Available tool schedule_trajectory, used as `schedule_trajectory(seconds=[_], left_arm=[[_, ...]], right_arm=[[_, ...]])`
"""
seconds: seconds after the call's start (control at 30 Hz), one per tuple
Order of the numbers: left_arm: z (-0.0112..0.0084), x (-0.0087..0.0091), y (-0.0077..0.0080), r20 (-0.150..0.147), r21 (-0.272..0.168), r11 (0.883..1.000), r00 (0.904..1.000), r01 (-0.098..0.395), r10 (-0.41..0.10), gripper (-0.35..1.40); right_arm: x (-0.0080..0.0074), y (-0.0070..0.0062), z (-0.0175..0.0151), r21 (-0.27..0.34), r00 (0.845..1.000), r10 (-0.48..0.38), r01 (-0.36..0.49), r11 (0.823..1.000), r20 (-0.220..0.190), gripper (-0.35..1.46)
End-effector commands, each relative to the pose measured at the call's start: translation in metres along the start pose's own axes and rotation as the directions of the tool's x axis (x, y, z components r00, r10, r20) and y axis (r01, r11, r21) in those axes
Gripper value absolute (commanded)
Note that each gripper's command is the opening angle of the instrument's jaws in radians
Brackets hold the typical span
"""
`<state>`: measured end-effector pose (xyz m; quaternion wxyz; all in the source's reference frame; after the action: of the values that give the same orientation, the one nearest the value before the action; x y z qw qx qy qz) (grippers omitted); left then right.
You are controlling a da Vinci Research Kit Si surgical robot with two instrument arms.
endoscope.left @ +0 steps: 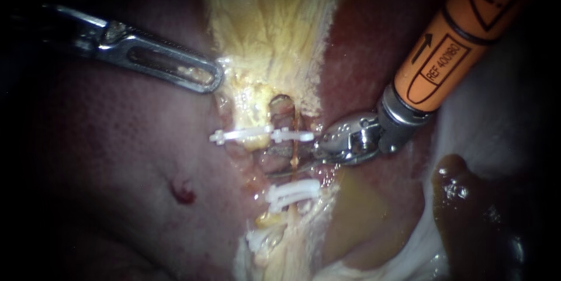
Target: Go to the cutting position right tube
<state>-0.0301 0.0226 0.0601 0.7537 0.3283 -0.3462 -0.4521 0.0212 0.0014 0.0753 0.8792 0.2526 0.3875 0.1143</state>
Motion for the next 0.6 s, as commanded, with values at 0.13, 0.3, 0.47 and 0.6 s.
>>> schedule_trajectory(seconds=[0.13, 0.3, 0.47, 0.6], left_arm=[[0.0000, 0.0000, 0.0000, 0.000, 0.000, 1.000, 1.0000, 0.000, 0.000, -0.35], [0.0000, 0.0000, 0.0000, 0.000, 0.000, 1.000, 1.0000, 0.000, 0.000, -0.35], [0.0000, 0.0000, 0.0000, 0.000, 0.000, 1.000, 1.0000, 0.000, 0.000, -0.35], [-0.0001, 0.0000, 0.0000, 0.000, 0.000, 1.000, 1.0000, 0.000, 0.000, -0.35]], right_arm=[[-0.0001, 0.0000, -0.0001, 0.000, 1.000, 0.000, 0.000, 1.000, 0.000, 0.27], [-0.0002, 0.0000, -0.0003, 0.001, 1.000, 0.000, 0.000, 1.000, 0.000, 0.29], [-0.0004, 0.0001, -0.0007, 0.002, 1.000, -0.001, 0.001, 1.000, 0.000, 0.32], [-0.0005, 0.0002, -0.0009, 0.003, 1.000, -0.001, 0.001, 1.000, 0.000, 0.36]])
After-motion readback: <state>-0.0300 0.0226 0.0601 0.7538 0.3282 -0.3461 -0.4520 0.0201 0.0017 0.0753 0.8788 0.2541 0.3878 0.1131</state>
